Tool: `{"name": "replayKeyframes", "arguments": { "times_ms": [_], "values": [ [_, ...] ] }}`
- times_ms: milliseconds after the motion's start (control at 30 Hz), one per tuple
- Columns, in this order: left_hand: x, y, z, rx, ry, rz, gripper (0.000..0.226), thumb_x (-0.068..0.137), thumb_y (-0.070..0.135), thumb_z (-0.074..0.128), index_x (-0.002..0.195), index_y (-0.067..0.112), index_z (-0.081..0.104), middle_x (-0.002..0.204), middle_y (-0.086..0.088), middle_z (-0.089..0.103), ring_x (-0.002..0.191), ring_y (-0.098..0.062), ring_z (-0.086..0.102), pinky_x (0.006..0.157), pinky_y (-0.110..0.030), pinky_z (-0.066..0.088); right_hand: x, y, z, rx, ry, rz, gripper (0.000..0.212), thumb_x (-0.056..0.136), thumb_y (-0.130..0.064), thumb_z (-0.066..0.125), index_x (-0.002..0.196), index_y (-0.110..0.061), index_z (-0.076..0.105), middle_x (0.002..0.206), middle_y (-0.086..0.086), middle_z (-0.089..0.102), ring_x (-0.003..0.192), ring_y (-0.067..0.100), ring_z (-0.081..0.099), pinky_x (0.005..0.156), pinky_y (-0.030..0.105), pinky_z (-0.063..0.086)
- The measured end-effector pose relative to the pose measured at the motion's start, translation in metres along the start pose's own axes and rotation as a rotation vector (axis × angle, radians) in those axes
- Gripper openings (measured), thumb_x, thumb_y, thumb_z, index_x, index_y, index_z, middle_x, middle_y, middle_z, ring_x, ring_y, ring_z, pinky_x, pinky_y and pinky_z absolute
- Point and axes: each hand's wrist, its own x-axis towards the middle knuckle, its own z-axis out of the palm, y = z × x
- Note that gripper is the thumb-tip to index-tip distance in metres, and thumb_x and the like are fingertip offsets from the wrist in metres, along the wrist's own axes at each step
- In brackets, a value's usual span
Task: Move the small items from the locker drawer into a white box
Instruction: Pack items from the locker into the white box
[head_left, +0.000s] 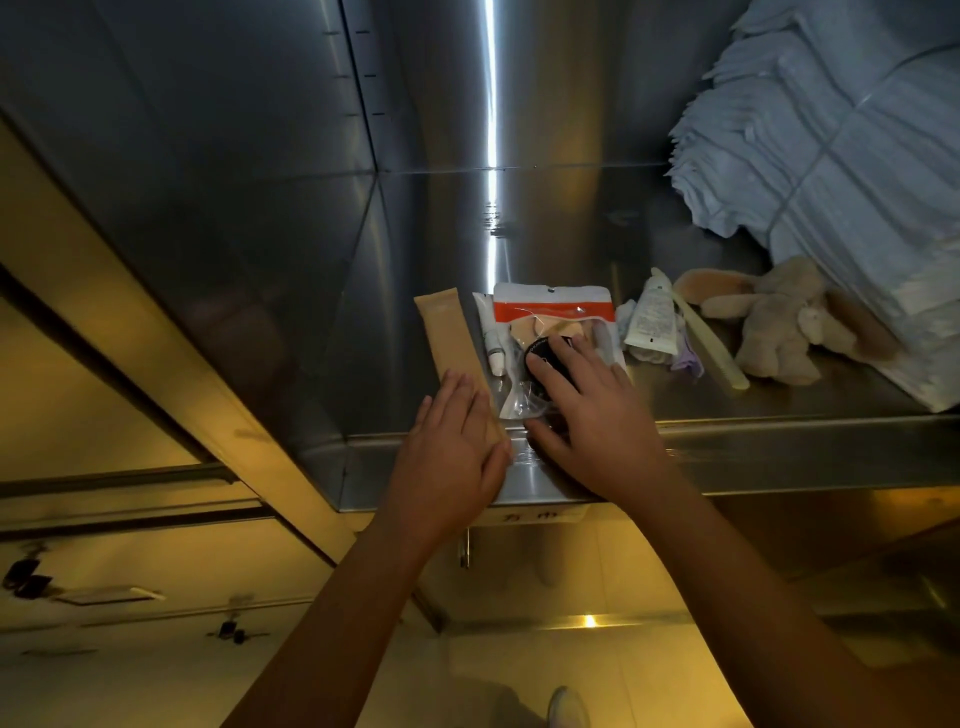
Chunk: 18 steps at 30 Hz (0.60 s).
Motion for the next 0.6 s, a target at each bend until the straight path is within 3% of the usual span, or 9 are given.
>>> {"name": "replayKeyframes", "arguments": {
  "times_ms": [233, 367, 600],
  "values": [
    [-0.004, 0.0, 0.004, 0.051, -0.066, -0.014, 0.083, 0.087, 0.062, 0.032, 0.147, 0.013, 0.002, 0.156, -0.005, -0.006, 0.126, -0.005, -0.026, 0.103, -0.028, -0.015, -0.012, -0.005, -0.003, -0.004, 0.062, -0.033, 0.058, 0.082, -0.024, 0.068, 0.133, -0.008, 0.047, 0.14, 0.02, 0.041, 0.132, 0.039, 0.032, 0.101, 0.055, 0.032],
    [-0.008, 0.004, 0.003, 0.104, -0.069, -0.014, 0.08, 0.09, 0.058, 0.033, 0.147, 0.012, 0.002, 0.156, -0.008, -0.005, 0.126, -0.009, -0.026, 0.103, -0.028, -0.015, -0.017, -0.007, -0.004, 0.01, 0.101, -0.048, 0.054, 0.076, -0.014, 0.074, 0.126, -0.004, 0.054, 0.133, 0.024, 0.049, 0.125, 0.043, 0.041, 0.095, 0.06, 0.039],
    [-0.015, 0.014, 0.0, 0.162, -0.05, -0.031, 0.073, 0.095, 0.042, 0.038, 0.146, 0.01, -0.003, 0.155, -0.01, -0.007, 0.139, -0.02, -0.017, 0.103, -0.029, -0.013, -0.028, -0.006, -0.003, 0.021, 0.131, -0.081, 0.056, 0.071, -0.016, 0.078, 0.122, -0.004, 0.058, 0.128, 0.025, 0.052, 0.119, 0.046, 0.046, 0.087, 0.063, 0.044]
  ]
}}
